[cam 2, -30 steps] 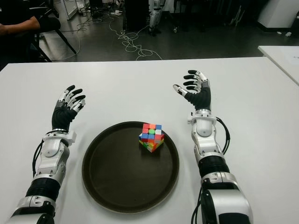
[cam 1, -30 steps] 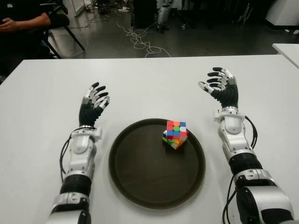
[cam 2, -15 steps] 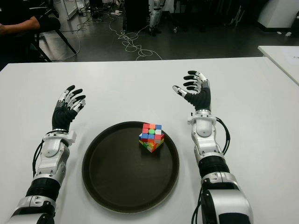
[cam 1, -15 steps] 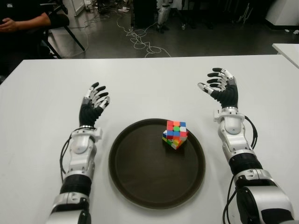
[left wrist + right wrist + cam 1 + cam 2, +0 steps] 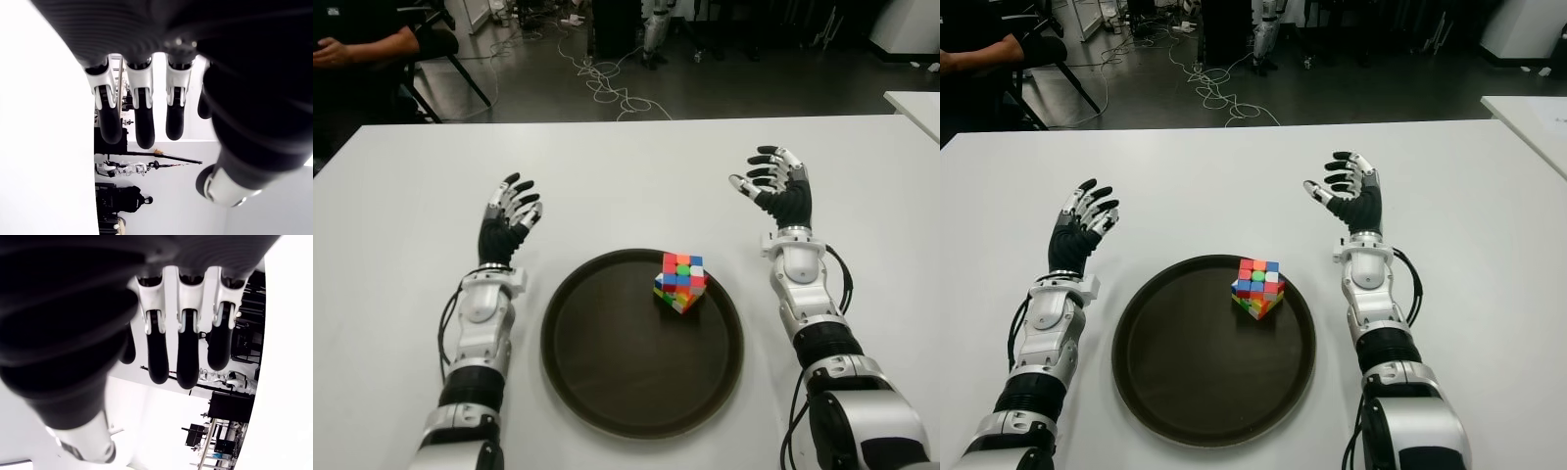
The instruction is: Pick up the Rubik's Cube and put it in the plate
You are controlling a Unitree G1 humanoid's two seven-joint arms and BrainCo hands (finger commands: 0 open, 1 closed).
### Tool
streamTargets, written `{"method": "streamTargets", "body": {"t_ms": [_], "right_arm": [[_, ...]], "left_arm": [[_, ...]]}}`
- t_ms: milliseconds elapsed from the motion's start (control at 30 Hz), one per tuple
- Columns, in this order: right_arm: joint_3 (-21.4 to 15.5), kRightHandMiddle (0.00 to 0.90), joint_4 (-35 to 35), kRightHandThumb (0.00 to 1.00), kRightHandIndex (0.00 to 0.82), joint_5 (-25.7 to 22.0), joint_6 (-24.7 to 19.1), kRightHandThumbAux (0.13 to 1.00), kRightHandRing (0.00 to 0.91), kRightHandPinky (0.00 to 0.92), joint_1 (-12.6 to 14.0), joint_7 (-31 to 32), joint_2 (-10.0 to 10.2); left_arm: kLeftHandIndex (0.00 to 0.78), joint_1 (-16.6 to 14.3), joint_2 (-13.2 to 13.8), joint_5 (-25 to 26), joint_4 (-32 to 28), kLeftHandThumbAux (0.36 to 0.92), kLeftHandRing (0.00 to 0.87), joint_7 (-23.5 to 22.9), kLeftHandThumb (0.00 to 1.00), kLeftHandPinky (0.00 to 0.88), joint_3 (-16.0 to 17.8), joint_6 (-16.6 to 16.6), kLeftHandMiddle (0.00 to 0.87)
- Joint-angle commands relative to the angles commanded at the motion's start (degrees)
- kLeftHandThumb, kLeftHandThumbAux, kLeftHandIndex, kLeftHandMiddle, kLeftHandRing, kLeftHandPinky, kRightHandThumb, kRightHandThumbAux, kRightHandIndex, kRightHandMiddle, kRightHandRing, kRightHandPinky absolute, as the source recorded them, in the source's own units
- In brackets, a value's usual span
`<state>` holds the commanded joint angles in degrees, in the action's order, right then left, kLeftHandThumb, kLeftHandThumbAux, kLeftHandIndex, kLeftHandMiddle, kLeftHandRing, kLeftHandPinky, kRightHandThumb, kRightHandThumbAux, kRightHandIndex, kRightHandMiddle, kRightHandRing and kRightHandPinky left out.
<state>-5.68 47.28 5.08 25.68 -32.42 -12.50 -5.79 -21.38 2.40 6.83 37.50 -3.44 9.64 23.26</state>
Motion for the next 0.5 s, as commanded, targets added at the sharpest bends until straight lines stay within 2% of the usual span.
{"method": "streamTargets", "body": {"t_ms": [500], "right_arm": [[0.0, 0.411, 0.0, 0.145, 0.331, 0.2, -0.3, 0.856, 0.425, 0.394, 0.0, -0.4, -0.1]], "left_arm": [[0.137, 0.1, -0.2, -0.1, -0.2, 0.763, 0.225, 0.0, 0.168, 0.243, -0.1, 0.3, 0.214]]}}
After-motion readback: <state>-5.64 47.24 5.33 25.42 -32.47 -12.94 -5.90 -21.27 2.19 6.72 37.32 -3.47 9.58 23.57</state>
